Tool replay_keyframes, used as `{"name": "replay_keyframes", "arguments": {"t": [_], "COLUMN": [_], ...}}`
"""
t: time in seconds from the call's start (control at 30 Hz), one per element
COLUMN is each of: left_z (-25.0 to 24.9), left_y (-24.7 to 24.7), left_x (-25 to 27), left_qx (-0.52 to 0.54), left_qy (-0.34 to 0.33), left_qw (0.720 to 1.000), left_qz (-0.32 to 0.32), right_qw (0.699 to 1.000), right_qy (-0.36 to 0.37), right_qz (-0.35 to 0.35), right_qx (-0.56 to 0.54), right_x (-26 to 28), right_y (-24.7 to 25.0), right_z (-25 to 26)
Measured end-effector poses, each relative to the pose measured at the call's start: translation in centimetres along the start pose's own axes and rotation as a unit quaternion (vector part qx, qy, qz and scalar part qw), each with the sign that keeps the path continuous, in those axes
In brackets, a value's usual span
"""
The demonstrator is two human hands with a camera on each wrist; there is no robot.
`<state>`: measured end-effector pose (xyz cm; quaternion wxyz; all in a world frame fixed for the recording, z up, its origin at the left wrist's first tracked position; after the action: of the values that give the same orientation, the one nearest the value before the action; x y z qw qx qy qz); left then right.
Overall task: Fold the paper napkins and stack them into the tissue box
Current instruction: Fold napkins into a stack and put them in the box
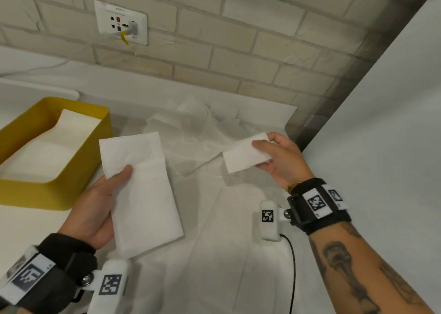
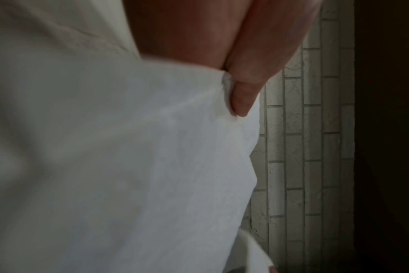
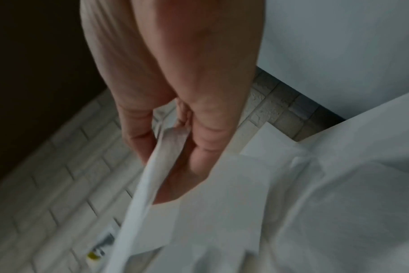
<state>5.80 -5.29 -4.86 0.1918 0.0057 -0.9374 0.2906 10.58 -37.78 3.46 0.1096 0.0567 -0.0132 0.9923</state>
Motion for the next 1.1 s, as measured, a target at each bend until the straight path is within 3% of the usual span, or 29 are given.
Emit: {"name": "replay_keyframes", "arguments": {"t": [0.13, 0.4, 0.53, 0.73, 0.83, 0.93, 1.1], "left_z": [0.6, 2.9, 3.7, 3.9, 3.9, 3.8, 4.0], "left_y": [-0.8, -1.9, -2.3, -2.9, -3.0, -3.1, -3.1], "left_x": [0.2, 0.7, 0.7, 0.8, 1.0, 1.1, 0.8], "left_qx": [-0.001, -0.008, -0.016, -0.004, 0.008, 0.020, 0.019], "left_qy": [0.012, 0.053, 0.066, 0.063, 0.067, 0.065, 0.068], "left_qw": [1.000, 0.998, 0.997, 0.997, 0.997, 0.997, 0.997], "left_qz": [0.019, 0.023, 0.029, 0.044, 0.040, 0.029, 0.023], "right_qw": [0.998, 0.983, 0.973, 0.968, 0.970, 0.979, 0.986], "right_qy": [0.005, -0.181, -0.210, -0.211, -0.153, -0.055, 0.057], "right_qz": [-0.006, -0.023, 0.017, 0.045, 0.049, 0.070, 0.153], "right_qx": [-0.067, 0.029, 0.092, 0.128, 0.180, 0.181, -0.031], "right_x": [4.8, 13.8, 13.6, 8.9, 6.8, 6.1, 7.6], "right_y": [1.8, 4.4, 3.9, 2.9, 2.0, -0.3, -5.7], "right_z": [0.9, -11.2, -11.3, -9.6, -8.7, -4.4, 3.2]}}
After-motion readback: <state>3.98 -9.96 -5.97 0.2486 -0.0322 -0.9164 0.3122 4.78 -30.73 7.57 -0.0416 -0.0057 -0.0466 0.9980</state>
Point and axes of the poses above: each hand's wrist, its own x-axis away from the middle knuckle, its own y-axis out of the back of the hand, z = x × y, the point moved 7 cm from there along -x, towards the middle knuckle, and after that the axes turned 3 degrees about y, right-handed, at the moved point
